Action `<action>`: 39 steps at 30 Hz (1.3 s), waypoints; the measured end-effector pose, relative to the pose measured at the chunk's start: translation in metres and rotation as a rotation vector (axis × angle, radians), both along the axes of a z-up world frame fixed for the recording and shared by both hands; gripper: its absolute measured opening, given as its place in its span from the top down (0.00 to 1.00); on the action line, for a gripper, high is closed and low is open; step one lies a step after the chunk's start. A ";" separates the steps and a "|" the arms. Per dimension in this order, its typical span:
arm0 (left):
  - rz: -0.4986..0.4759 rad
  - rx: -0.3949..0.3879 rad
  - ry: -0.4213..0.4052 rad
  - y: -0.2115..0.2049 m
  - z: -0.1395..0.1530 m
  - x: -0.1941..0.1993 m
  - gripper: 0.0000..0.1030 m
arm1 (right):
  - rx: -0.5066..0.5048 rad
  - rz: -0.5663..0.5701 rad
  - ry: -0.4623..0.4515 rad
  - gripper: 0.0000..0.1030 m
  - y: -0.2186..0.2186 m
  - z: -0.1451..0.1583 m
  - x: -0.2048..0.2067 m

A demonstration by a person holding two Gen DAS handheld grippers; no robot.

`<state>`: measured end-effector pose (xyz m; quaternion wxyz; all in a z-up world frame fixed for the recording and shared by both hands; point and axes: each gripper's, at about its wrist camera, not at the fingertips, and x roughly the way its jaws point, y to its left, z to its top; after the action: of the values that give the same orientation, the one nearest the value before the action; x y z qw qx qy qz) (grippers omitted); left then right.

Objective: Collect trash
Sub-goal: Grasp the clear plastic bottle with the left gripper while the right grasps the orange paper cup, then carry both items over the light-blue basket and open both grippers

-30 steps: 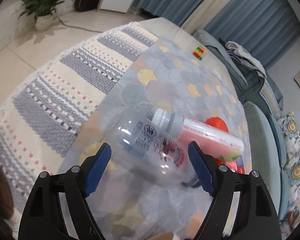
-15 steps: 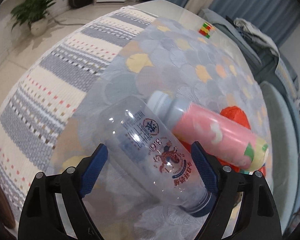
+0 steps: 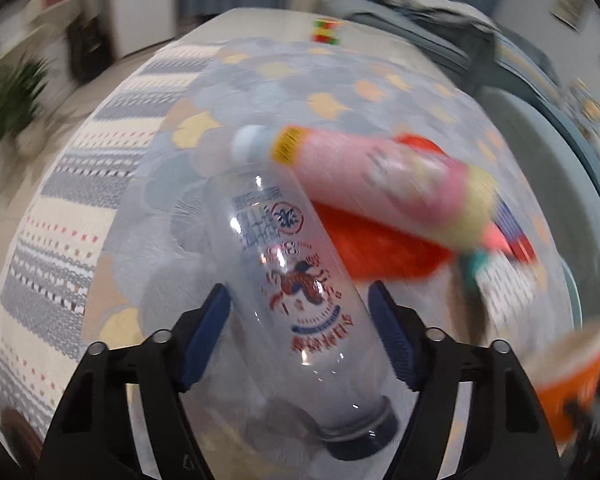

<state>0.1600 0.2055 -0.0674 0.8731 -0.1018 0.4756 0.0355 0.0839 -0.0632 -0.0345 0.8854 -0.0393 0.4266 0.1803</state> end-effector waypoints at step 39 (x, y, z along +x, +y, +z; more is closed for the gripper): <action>-0.556 0.029 -0.299 -0.196 0.114 -0.047 0.41 | 0.242 -0.345 -0.126 0.60 -0.125 0.037 0.024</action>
<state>0.1130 0.0100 0.0468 0.9109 0.0404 0.3510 -0.2133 0.1079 -0.1880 0.0021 0.9263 0.1298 0.3460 0.0731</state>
